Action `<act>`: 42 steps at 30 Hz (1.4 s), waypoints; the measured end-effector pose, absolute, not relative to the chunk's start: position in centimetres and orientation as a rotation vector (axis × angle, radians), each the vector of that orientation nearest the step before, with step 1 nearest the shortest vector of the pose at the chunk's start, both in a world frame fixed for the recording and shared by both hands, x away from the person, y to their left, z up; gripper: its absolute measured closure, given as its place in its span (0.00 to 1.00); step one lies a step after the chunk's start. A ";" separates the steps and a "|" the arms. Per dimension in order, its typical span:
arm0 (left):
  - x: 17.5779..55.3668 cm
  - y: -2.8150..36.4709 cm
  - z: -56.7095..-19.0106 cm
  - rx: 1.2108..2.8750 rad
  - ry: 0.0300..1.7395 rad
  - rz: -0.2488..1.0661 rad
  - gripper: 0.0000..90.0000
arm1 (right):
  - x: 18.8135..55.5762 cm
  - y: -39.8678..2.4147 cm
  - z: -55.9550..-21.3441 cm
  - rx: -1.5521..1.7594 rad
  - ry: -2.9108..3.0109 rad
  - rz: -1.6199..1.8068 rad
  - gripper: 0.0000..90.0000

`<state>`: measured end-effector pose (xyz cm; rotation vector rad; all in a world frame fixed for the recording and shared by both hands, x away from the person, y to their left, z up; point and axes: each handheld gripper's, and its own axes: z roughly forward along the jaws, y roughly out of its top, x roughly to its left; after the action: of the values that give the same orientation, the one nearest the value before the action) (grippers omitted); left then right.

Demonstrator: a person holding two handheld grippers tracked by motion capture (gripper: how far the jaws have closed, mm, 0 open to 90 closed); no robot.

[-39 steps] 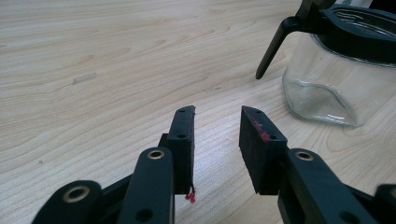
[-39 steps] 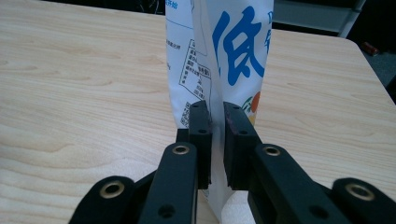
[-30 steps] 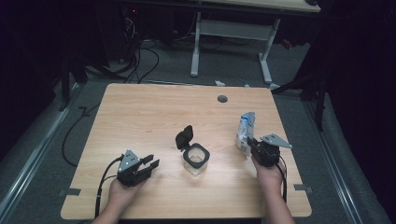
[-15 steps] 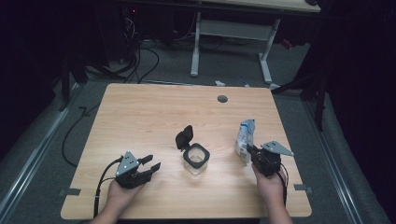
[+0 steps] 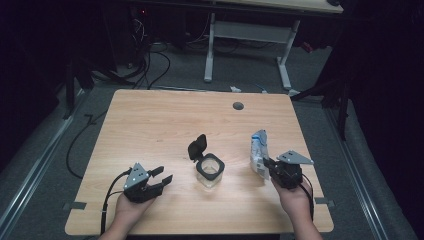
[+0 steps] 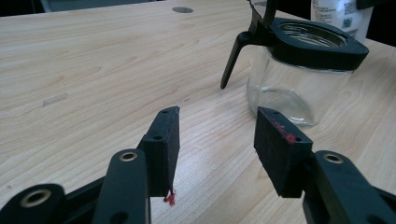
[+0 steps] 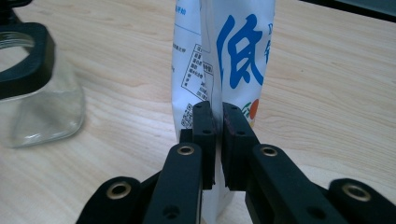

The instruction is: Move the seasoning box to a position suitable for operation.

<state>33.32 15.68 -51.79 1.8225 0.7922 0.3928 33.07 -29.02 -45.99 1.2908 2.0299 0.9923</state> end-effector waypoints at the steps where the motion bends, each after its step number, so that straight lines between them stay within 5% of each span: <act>1: 33.3 15.7 -51.7 1.818 0.787 0.393 0.57 | 32.9 -28.9 -45.8 1.287 2.042 0.985 0.95; 42: 32.8 14.7 -52.0 1.834 0.736 0.362 0.55 | 31.3 -28.7 -40.9 1.262 2.480 0.664 0.97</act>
<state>32.80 14.69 -52.02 1.8339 0.7359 0.3620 31.33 -28.75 -40.94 1.2620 2.4803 0.6638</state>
